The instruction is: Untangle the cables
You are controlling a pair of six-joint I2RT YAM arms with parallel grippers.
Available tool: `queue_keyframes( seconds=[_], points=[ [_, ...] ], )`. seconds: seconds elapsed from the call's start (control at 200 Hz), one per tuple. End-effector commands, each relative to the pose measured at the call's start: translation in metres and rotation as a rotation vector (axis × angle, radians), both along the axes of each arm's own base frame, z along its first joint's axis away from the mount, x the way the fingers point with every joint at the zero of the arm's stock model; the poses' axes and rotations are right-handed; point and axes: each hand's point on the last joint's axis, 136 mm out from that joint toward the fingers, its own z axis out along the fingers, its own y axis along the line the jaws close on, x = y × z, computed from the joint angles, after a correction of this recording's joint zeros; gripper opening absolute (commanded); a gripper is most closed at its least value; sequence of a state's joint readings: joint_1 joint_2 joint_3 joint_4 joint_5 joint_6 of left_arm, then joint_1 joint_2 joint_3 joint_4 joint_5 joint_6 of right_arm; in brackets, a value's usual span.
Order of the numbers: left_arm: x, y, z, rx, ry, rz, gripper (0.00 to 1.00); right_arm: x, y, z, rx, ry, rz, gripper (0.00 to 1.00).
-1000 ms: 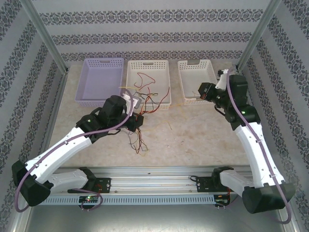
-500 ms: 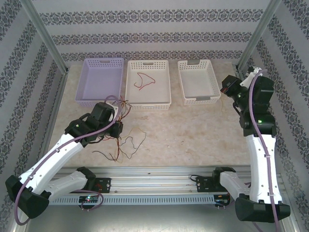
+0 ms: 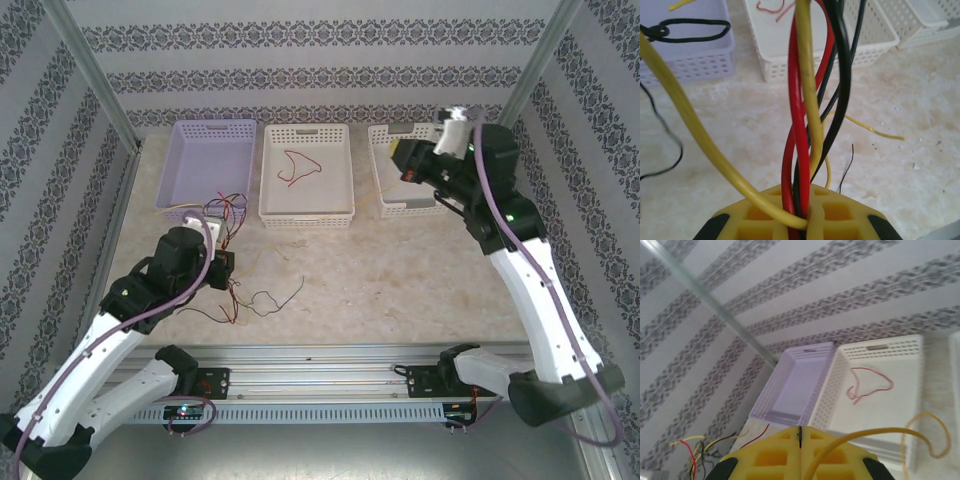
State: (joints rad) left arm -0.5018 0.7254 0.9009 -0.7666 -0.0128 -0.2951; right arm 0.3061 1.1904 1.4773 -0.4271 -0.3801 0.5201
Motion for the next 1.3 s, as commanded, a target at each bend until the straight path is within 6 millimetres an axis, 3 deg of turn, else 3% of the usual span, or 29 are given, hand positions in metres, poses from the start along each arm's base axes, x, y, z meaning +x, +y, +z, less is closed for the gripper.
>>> queue_keyframes(
  seconds=[0.0,0.215,0.355,0.515,0.629,0.939,1.104,1.294],
  points=[
    [0.005,0.01,0.021,-0.036,-0.112,0.057,0.0,0.012,0.03,0.01,-0.044,-0.041,0.074,0.0],
    [0.003,0.017,0.027,-0.037,-0.154,0.084,0.0,0.053,0.1,0.025,-0.038,-0.006,0.226,0.0],
    [0.005,0.017,0.026,-0.032,-0.152,0.081,0.0,0.078,0.15,0.023,-0.072,0.021,0.31,0.0],
    [0.005,0.018,0.025,-0.027,-0.152,0.086,0.0,0.107,0.193,0.029,0.026,0.011,0.386,0.0],
    [0.005,0.018,0.025,-0.026,-0.152,0.088,0.0,0.128,0.215,0.028,0.165,0.016,0.442,0.0],
    [0.007,0.019,0.023,-0.02,-0.145,0.092,0.0,0.169,0.26,-0.023,0.26,0.02,0.471,0.0],
    [0.008,0.017,0.021,-0.018,-0.136,0.087,0.0,0.175,0.276,-0.043,0.272,0.012,0.491,0.0],
    [0.009,0.016,0.019,-0.018,-0.128,0.085,0.0,0.169,0.299,-0.056,0.286,-0.007,0.534,0.0]
  ],
)
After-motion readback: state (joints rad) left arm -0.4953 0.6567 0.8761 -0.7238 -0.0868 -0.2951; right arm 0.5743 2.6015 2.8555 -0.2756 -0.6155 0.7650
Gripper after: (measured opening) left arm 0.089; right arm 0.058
